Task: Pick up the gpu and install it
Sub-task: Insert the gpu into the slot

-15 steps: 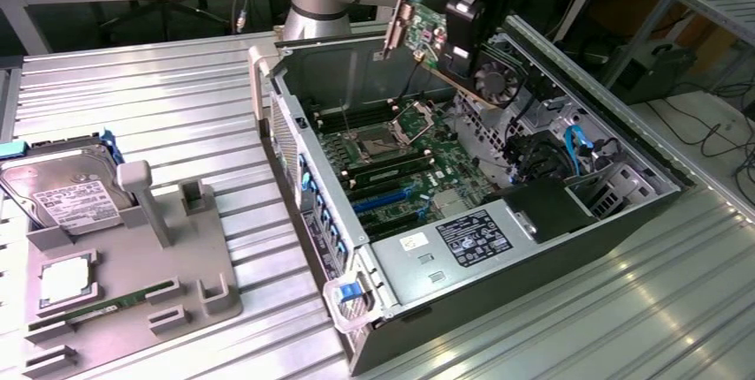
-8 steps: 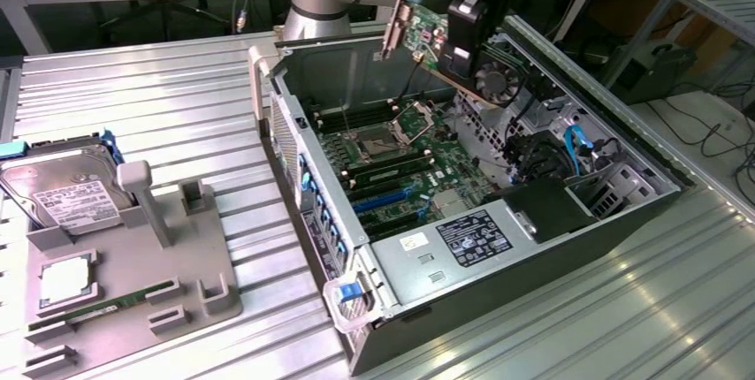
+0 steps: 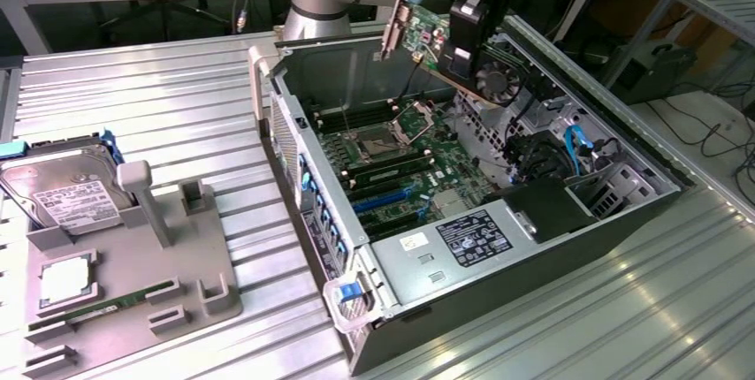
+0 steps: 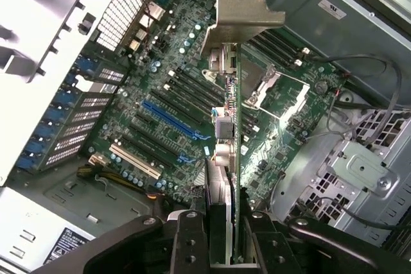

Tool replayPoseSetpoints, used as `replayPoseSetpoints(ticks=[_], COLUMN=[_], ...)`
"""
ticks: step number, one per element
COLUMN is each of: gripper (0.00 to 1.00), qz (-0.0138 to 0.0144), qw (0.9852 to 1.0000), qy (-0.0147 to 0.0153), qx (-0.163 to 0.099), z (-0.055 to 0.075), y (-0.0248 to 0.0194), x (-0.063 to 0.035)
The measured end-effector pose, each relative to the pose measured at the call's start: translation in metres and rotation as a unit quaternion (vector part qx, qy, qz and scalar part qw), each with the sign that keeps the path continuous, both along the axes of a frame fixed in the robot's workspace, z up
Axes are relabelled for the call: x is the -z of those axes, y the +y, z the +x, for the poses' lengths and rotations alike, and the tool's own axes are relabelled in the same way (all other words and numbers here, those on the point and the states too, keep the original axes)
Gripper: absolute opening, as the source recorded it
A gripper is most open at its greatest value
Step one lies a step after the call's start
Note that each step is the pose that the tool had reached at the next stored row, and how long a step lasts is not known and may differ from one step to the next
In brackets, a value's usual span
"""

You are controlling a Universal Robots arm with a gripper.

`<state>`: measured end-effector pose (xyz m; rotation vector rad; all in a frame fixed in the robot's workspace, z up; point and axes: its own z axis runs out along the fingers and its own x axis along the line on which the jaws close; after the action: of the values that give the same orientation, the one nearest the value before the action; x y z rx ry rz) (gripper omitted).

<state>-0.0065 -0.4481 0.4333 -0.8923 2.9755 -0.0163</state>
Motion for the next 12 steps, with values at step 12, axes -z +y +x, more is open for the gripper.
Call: replayPoseSetpoints(ticks=[12], gripper=[0.27], qz=[0.0001], qw=[0.9997], qy=[0.0], qx=[-0.023], z=[0.0], y=[-0.0017], x=[0.0])
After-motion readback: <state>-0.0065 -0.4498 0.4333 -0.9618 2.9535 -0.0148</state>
